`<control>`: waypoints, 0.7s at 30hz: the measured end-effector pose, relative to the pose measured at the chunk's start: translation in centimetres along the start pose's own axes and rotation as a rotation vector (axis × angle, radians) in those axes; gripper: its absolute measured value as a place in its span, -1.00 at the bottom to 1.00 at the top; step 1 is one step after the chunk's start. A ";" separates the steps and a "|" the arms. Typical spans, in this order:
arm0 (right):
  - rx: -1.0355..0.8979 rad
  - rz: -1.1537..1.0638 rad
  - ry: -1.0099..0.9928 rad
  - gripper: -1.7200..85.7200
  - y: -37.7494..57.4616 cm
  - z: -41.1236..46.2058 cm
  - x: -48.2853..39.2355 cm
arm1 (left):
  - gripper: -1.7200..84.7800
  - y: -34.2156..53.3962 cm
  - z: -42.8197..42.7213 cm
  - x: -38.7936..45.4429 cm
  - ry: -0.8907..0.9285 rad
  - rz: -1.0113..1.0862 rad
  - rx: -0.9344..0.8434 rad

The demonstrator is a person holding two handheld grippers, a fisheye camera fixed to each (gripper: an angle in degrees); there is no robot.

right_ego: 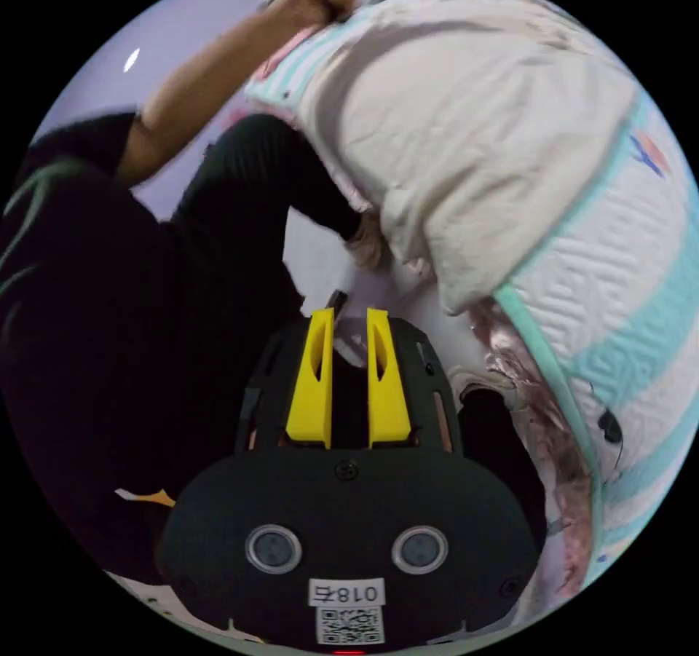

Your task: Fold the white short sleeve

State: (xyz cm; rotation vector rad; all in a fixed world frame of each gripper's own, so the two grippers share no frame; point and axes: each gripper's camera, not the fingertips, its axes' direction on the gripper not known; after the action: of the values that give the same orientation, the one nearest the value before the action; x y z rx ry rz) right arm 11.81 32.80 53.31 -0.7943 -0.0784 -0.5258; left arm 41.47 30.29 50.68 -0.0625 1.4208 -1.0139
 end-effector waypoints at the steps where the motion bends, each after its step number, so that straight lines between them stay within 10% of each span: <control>1: 0.033 0.024 0.017 -0.78 0.3 -0.5 0.4 | -0.82 2.5 -0.7 2.8 -0.010 0.051 -0.021; 21: 0.004 0.283 0.111 -0.94 -1.9 1.2 4.1 | -0.87 15.0 -6.8 20.5 -0.218 0.151 -0.196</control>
State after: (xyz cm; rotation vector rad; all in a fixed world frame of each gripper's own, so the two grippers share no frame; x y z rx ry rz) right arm 14.57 30.82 56.53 -0.7564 0.1342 -0.3001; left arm 40.39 30.48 24.41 -0.2003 1.3001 -0.7196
